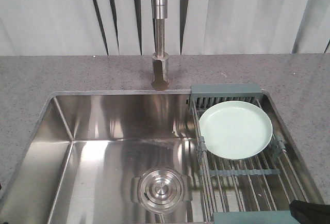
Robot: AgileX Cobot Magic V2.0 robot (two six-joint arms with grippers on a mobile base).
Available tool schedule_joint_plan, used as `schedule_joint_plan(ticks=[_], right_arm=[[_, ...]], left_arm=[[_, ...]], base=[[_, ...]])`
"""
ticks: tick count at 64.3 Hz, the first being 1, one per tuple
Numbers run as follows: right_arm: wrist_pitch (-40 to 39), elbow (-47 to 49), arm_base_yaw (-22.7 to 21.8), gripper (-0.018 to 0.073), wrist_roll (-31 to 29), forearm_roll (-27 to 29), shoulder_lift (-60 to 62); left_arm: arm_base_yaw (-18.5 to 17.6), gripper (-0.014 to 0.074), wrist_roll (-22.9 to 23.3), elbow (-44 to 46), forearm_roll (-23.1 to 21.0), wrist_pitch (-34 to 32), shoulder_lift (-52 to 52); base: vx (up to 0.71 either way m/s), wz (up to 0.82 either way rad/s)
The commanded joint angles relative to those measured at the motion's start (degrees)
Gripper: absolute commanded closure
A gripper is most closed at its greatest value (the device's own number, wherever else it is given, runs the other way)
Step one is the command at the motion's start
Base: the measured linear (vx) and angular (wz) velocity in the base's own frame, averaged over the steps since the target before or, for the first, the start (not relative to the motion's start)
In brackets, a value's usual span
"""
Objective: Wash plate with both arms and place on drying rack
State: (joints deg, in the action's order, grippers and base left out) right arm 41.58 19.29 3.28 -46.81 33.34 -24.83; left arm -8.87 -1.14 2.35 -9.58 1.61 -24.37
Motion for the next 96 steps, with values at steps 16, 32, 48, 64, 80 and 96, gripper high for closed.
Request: schedule_joint_plan(ticks=[16, 32, 48, 64, 80, 96], right_arm=[[-2.54, 1.6, -0.02, 0.0564, 0.05, 1.61, -0.27], [-2.35, 1.6, -0.02, 0.0564, 0.05, 1.61, -0.27], [-2.35, 1.6, -0.02, 0.0564, 0.05, 1.61, -0.27], [-1.95, 1.6, -0.02, 0.0564, 0.05, 1.55, -0.27], [-1.58, 1.6, -0.02, 0.0564, 0.05, 1.56, -0.27], [-1.58, 1.6, -0.02, 0.0564, 0.0, 1.56, -0.27]], left_arm=[[0.35, 0.0603, 1.14, -2.44, 5.13, -6.06, 9.24], [5.0, 0.0603, 1.14, -2.46, 5.18, -0.9, 18.19], [8.08, 0.0603, 1.14, -2.46, 5.18, 4.92, 26.01], [8.08, 0.0603, 1.14, -2.46, 5.18, 5.33, 25.88], [8.08, 0.0603, 1.14, -2.41, 5.18, 5.32, 25.88], [8.08, 0.0603, 1.14, -2.41, 5.18, 5.32, 25.88]], base=[[0.0, 0.0], [0.0, 0.0], [0.0, 0.0], [0.0, 0.0], [0.0, 0.0], [0.0, 0.0]])
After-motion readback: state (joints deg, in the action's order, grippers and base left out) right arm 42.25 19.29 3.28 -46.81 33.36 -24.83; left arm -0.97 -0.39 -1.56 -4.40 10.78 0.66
